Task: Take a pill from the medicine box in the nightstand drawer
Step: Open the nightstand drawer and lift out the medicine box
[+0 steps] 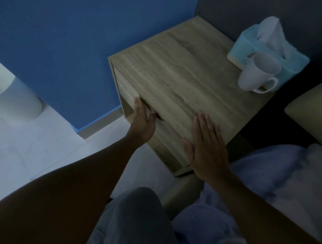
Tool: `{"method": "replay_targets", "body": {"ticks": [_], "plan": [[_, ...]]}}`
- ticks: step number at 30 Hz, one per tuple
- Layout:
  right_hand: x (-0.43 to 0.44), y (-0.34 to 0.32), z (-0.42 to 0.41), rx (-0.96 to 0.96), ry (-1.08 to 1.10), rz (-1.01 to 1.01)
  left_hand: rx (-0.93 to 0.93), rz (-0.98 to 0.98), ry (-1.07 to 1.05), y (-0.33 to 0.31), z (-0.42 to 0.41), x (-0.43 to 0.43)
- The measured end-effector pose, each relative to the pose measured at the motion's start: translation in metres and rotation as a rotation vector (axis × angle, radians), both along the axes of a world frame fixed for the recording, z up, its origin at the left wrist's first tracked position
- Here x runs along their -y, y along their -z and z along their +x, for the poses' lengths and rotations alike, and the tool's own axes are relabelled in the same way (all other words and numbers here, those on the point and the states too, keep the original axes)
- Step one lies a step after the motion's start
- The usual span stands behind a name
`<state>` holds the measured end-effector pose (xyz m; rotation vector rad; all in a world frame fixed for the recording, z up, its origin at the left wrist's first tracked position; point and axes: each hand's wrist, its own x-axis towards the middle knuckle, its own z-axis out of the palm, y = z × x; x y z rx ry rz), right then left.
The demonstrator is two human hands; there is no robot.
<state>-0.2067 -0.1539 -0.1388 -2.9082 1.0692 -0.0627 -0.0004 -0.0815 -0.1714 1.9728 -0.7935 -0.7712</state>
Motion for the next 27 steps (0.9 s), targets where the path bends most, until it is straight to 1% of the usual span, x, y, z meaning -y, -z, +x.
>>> {"method": "replay_targets", "body": {"ticks": [3,5,10,18,21,24,27], "plan": [[0.0,0.003,0.0,0.003,0.001,-0.024,-0.081,-0.131,-0.097,0.004,-0.003,0.012],[0.0,0.004,0.0,0.004,0.001,-0.031,-0.156,-0.163,-0.119,0.008,-0.006,0.015],[0.004,0.006,0.001,-0.002,-0.007,-0.036,-0.173,-0.149,-0.164,0.016,-0.006,0.015],[0.007,0.007,0.001,-0.011,-0.007,0.025,-0.184,-0.144,-0.245,0.016,-0.007,-0.001],[0.007,0.008,0.0,-0.02,-0.006,0.037,-0.227,-0.141,-0.235,0.017,-0.002,-0.019],[0.01,0.009,0.0,-0.03,-0.017,0.068,-0.229,-0.094,-0.216,0.017,0.004,-0.039],[0.011,0.01,0.0,-0.037,-0.009,0.052,-0.237,-0.072,-0.203,0.016,0.009,-0.057]]}}
